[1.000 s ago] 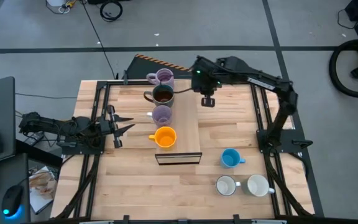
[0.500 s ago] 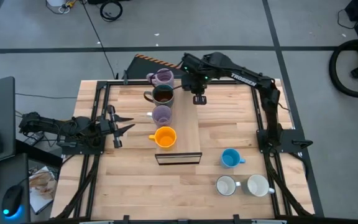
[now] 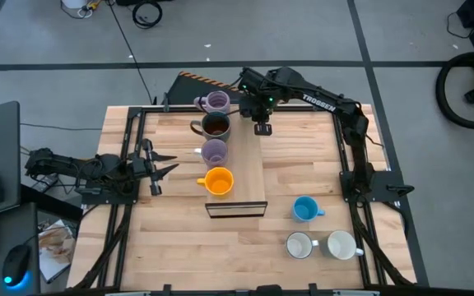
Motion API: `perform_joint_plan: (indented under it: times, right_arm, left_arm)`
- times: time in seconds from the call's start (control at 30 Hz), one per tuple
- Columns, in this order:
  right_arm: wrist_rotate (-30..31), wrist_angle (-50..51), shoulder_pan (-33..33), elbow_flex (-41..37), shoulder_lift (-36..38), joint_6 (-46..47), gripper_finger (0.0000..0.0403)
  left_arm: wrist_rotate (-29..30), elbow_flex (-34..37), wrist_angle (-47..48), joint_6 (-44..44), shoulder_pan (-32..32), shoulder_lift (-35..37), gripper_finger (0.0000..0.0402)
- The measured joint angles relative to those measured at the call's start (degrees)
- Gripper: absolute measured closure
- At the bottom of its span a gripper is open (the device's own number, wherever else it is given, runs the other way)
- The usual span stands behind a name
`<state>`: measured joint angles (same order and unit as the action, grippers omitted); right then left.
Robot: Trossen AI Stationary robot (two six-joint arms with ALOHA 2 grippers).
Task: Place coffee mugs
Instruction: Put the green mug on the shelf
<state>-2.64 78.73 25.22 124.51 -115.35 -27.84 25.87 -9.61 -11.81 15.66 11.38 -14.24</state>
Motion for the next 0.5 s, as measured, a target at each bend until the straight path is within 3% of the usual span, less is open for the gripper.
perform_joint_plan:
  times: [0.5]
  right_arm:
    - [-0.4,-1.0,0.4,0.0,0.0,-1.9,0.0366]
  left_arm:
    - [0.0,0.0,0.2,0.0,0.0,0.0,0.0287]
